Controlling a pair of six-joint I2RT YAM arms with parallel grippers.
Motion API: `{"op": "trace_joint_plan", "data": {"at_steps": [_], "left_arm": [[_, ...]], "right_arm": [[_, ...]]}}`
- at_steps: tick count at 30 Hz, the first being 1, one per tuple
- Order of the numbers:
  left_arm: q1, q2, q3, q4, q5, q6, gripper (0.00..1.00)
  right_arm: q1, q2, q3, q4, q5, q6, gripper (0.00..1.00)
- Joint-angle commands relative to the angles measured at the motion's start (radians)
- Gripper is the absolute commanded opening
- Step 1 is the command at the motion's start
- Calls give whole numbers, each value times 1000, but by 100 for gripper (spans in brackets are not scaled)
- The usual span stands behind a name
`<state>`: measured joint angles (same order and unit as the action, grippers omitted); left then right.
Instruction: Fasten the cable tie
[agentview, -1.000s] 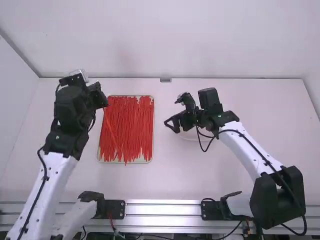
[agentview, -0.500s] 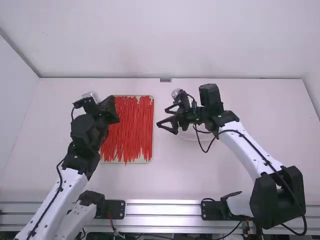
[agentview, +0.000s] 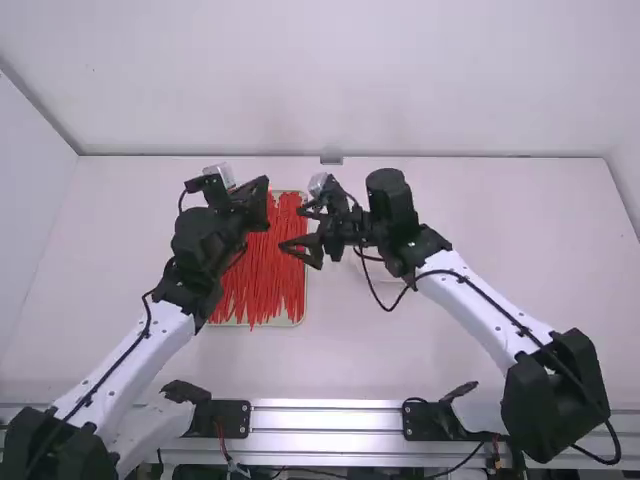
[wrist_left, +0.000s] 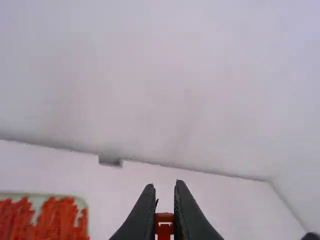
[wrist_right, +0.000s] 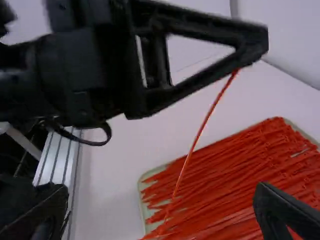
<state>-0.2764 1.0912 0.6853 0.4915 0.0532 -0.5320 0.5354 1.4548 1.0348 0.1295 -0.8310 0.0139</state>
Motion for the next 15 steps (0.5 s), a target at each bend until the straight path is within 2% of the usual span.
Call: {"op": "trace_joint_plan", "data": {"at_steps": [1,3,6,11,15], "left_arm": [[-12,-5,31,35,13,-7,2],[-11,-9,31,50,14,-26,1],[-7,-24,31,71,14,-34,1],[-6,-53,31,82,16,-48,1],[-6,-88,31,82,18,-48,1]], "right_arm": [[28,10,32,12,126,68,99],[50,10,32,14,158,69,100],[85,10,32,13,216,69,95],[132,10,32,-5,320,66,95],[159,11,32,-10,374,64,88]]}}
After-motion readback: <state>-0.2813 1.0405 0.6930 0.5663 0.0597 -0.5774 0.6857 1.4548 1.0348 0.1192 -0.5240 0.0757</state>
